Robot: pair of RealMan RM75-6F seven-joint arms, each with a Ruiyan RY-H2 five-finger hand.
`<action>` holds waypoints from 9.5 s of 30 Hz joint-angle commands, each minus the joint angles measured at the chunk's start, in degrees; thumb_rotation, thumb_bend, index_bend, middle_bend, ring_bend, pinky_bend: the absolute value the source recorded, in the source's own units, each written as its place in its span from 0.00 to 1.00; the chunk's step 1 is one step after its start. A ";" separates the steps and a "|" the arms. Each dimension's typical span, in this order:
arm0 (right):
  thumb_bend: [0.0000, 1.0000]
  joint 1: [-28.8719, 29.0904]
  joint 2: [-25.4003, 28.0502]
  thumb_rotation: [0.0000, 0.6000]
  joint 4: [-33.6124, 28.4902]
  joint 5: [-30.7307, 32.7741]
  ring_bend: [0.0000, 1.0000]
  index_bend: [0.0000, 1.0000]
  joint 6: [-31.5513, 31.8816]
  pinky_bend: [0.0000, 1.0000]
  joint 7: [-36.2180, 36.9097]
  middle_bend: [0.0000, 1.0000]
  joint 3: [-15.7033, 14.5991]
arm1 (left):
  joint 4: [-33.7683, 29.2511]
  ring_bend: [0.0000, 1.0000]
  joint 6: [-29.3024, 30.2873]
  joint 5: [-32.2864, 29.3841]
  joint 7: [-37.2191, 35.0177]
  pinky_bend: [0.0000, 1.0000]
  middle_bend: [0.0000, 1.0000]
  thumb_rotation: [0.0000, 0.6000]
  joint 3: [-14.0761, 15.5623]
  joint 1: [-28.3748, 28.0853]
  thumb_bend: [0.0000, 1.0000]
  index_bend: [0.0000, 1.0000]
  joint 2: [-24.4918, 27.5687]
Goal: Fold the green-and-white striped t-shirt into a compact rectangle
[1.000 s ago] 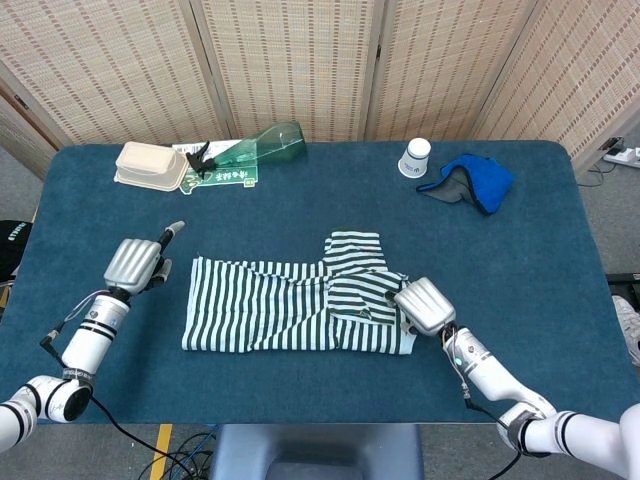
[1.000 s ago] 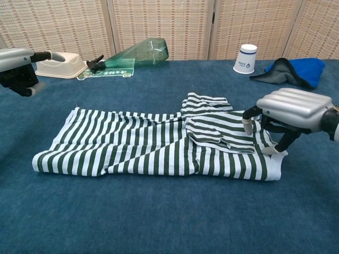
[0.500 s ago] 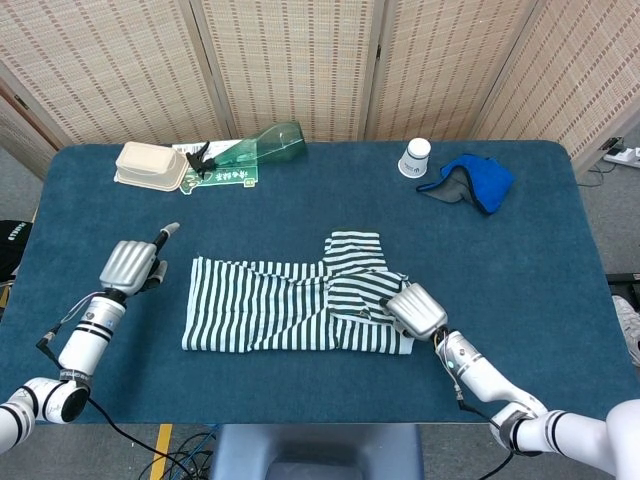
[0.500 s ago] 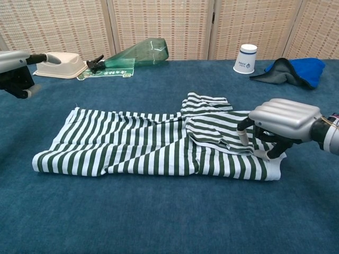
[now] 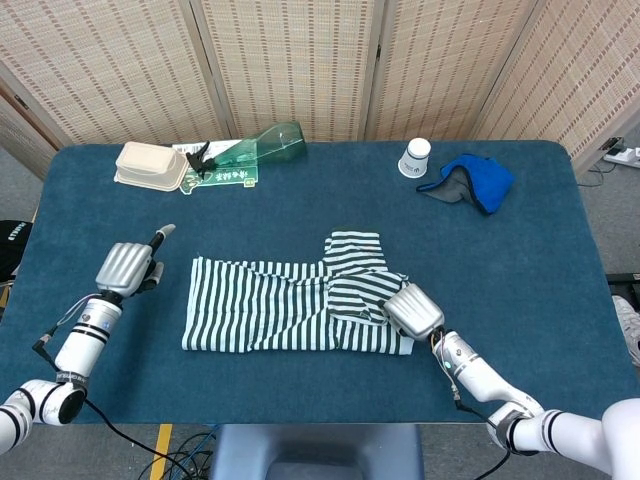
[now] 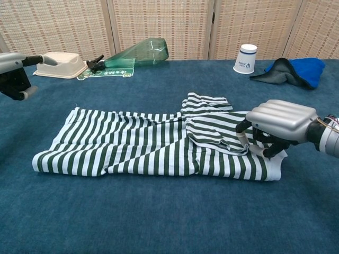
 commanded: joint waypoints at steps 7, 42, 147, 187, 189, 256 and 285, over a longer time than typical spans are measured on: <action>0.52 0.64 -0.04 1.00 -0.27 1.79 0.99 0.58 2.18 1.00 2.14 0.96 3.96 | -0.95 0.90 1.52 1.11 -1.23 0.98 0.94 1.00 0.11 0.90 0.67 0.10 0.86; 0.53 19.22 -19.83 1.00 34.09 20.63 0.99 0.49 -8.99 1.00 -4.92 0.95 20.35 | -11.53 0.90 12.40 9.80 -4.90 0.98 0.94 1.00 5.32 9.84 0.66 0.10 8.78; 0.51 17.27 -18.89 1.00 20.78 19.24 0.99 0.60 -0.88 1.00 -13.85 0.97 14.52 | -8.44 0.89 11.81 11.58 -10.45 0.98 0.94 1.00 7.39 15.04 0.66 0.10 9.69; 0.48 2.57 -0.02 1.00 -20.71 15.41 0.98 0.01 9.64 1.00 -23.59 0.94 4.88 | -9.39 0.89 11.35 12.40 -10.99 0.98 0.94 1.00 8.40 15.65 0.66 0.10 10.27; 0.48 3.47 1.15 1.00 -21.68 18.32 0.98 0.01 7.61 1.00 -22.55 0.94 7.08 | -9.49 0.89 11.29 12.23 -10.99 0.98 0.94 1.00 8.37 15.69 0.66 0.10 10.36; 0.84 4.81 17.84 1.00 -28.55 25.79 0.98 0.30 3.87 1.00 -10.82 0.95 2.17 | -9.41 0.87 14.81 16.97 -9.09 0.96 0.91 1.00 8.17 15.03 0.62 0.16 10.67; 0.51 -10.35 28.56 1.00 -38.25 12.64 0.98 0.30 16.80 1.00 -6.82 0.95 -1.63 | 39.46 0.81 21.93 31.03 -14.91 0.91 0.86 1.00 11.25 2.38 0.23 0.42 -16.61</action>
